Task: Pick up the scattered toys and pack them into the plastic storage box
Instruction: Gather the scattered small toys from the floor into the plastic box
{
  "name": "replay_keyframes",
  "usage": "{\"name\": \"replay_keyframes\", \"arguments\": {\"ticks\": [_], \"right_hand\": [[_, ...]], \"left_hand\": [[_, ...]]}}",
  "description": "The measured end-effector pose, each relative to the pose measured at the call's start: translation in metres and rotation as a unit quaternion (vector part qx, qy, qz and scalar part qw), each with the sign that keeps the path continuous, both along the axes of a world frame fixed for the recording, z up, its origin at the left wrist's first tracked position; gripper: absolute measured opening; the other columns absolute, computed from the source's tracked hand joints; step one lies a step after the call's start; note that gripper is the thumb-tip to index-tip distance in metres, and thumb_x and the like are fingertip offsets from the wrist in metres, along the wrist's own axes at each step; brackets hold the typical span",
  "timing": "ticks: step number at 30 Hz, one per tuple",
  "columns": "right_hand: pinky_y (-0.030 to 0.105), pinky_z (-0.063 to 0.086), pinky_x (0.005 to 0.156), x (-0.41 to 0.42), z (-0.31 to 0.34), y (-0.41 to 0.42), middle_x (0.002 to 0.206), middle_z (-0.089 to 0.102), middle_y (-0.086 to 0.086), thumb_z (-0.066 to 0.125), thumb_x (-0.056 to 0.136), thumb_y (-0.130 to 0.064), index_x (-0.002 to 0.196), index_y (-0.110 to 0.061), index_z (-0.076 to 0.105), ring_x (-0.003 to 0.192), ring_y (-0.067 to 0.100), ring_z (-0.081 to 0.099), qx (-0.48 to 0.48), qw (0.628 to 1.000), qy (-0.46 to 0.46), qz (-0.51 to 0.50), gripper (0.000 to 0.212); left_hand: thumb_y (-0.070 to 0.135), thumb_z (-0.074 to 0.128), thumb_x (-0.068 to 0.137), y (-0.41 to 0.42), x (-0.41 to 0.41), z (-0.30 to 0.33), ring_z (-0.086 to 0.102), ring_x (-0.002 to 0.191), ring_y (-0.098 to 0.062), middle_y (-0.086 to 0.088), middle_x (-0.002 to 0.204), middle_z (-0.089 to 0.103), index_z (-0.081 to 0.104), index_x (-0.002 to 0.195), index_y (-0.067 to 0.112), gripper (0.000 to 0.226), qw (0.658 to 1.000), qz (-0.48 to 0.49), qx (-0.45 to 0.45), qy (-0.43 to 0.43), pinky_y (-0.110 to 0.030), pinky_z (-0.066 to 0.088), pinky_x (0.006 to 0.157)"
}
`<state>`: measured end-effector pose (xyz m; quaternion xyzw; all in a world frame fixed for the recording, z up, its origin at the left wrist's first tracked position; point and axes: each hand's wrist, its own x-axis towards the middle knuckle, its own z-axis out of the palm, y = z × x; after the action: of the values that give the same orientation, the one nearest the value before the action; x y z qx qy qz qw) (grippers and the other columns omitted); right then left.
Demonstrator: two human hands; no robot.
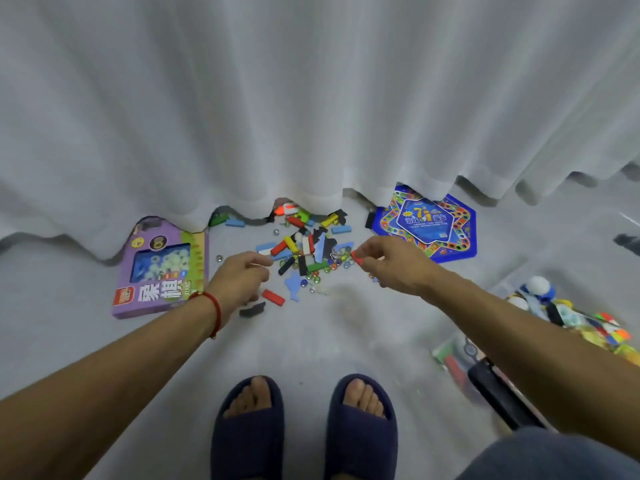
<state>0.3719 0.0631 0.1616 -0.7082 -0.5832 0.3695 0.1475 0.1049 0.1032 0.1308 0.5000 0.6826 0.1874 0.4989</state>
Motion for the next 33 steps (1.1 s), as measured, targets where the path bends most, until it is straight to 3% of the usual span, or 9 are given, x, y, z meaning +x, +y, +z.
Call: {"name": "replay_keyframes", "arguments": {"ticks": [3, 8, 12, 16, 18, 22, 25, 29, 33], "right_hand": [[0.027, 0.051, 0.068, -0.006, -0.021, 0.051, 0.124, 0.064, 0.003, 0.055, 0.095, -0.029, 0.127, -0.026, 0.06, 0.091, 0.018, 0.062, -0.025, 0.995, -0.069, 0.075, 0.032], [0.031, 0.045, 0.092, -0.012, -0.058, 0.137, 0.15, 0.045, 0.005, 0.06, 0.094, -0.033, 0.148, -0.028, 0.041, 0.123, 0.025, 0.054, -0.056, 0.965, -0.168, 0.193, 0.058], [0.039, 0.033, 0.112, -0.027, -0.085, 0.205, 0.157, 0.033, 0.008, 0.063, 0.092, -0.029, 0.153, -0.024, 0.031, 0.141, 0.029, 0.037, -0.006, 0.949, -0.198, 0.248, 0.069], [0.046, 0.038, 0.111, -0.035, -0.114, 0.251, 0.153, 0.039, 0.014, 0.068, 0.087, -0.034, 0.152, -0.022, 0.034, 0.137, 0.036, 0.041, 0.066, 0.945, -0.218, 0.237, 0.074], [0.047, 0.041, 0.107, -0.042, -0.135, 0.26, 0.149, 0.045, 0.013, 0.066, 0.087, -0.044, 0.149, -0.02, 0.038, 0.131, 0.036, 0.046, 0.075, 0.943, -0.215, 0.242, 0.072], [0.051, 0.039, 0.109, -0.055, -0.173, 0.266, 0.148, 0.04, 0.009, 0.066, 0.082, -0.057, 0.147, -0.027, 0.035, 0.131, 0.035, 0.044, 0.081, 0.942, -0.216, 0.244, 0.078], [0.052, 0.044, 0.104, -0.062, -0.192, 0.265, 0.142, 0.039, 0.014, 0.071, 0.079, -0.053, 0.145, -0.025, 0.038, 0.124, 0.037, 0.049, 0.103, 0.947, -0.22, 0.212, 0.079], [0.051, 0.046, 0.099, -0.066, -0.203, 0.253, 0.139, 0.044, 0.016, 0.07, 0.08, -0.047, 0.137, -0.015, 0.046, 0.119, 0.04, 0.048, 0.143, 0.939, -0.25, 0.188, 0.069], [0.049, 0.044, 0.096, -0.061, -0.201, 0.24, 0.133, 0.047, 0.017, 0.073, 0.075, -0.05, 0.134, -0.01, 0.044, 0.115, 0.04, 0.047, 0.137, 0.937, -0.252, 0.201, 0.076]], "left_hand": [[0.018, 0.06, 0.09, 0.031, -0.028, -0.01, 0.056, 0.113, -0.018, 0.007, 0.127, 0.059, 0.063, 0.118, 0.031, 0.031, 0.988, -0.098, 0.066, 0.098, -0.034, 0.049, 0.092], [0.023, 0.064, 0.087, 0.103, -0.048, -0.028, 0.038, 0.137, -0.023, -0.001, 0.149, 0.042, 0.051, 0.137, 0.024, 0.052, 0.936, -0.219, 0.149, 0.231, -0.037, 0.03, 0.114], [0.024, 0.065, 0.081, 0.164, -0.048, -0.063, 0.029, 0.142, -0.029, -0.007, 0.155, 0.033, 0.043, 0.144, 0.028, 0.067, 0.902, -0.263, 0.202, 0.276, -0.044, 0.028, 0.116], [0.022, 0.065, 0.076, 0.201, -0.05, -0.097, 0.014, 0.146, -0.041, -0.011, 0.162, 0.014, 0.027, 0.152, 0.028, 0.085, 0.858, -0.229, 0.248, 0.388, -0.056, 0.027, 0.114], [0.022, 0.062, 0.073, 0.206, -0.052, -0.107, 0.018, 0.142, -0.047, -0.015, 0.16, 0.016, 0.026, 0.152, 0.025, 0.087, 0.842, -0.202, 0.272, 0.42, -0.058, 0.03, 0.111], [0.012, 0.064, 0.066, 0.199, -0.052, -0.123, 0.036, 0.123, -0.043, -0.023, 0.139, 0.036, 0.038, 0.145, 0.019, 0.084, 0.86, -0.147, 0.281, 0.399, -0.051, 0.045, 0.091], [0.008, 0.065, 0.066, 0.199, -0.059, -0.141, 0.036, 0.124, -0.041, -0.022, 0.139, 0.038, 0.044, 0.139, 0.011, 0.076, 0.893, -0.141, 0.245, 0.351, -0.048, 0.043, 0.097], [0.02, 0.055, 0.063, 0.195, -0.057, -0.155, 0.044, 0.12, -0.042, -0.023, 0.13, 0.049, 0.054, 0.127, 0.003, 0.067, 0.894, -0.147, 0.243, 0.346, -0.045, 0.035, 0.103], [0.016, 0.055, 0.072, 0.166, -0.034, -0.157, 0.038, 0.125, -0.043, -0.026, 0.131, 0.045, 0.049, 0.132, -0.001, 0.063, 0.913, -0.162, 0.235, 0.291, -0.048, 0.034, 0.104]]}}
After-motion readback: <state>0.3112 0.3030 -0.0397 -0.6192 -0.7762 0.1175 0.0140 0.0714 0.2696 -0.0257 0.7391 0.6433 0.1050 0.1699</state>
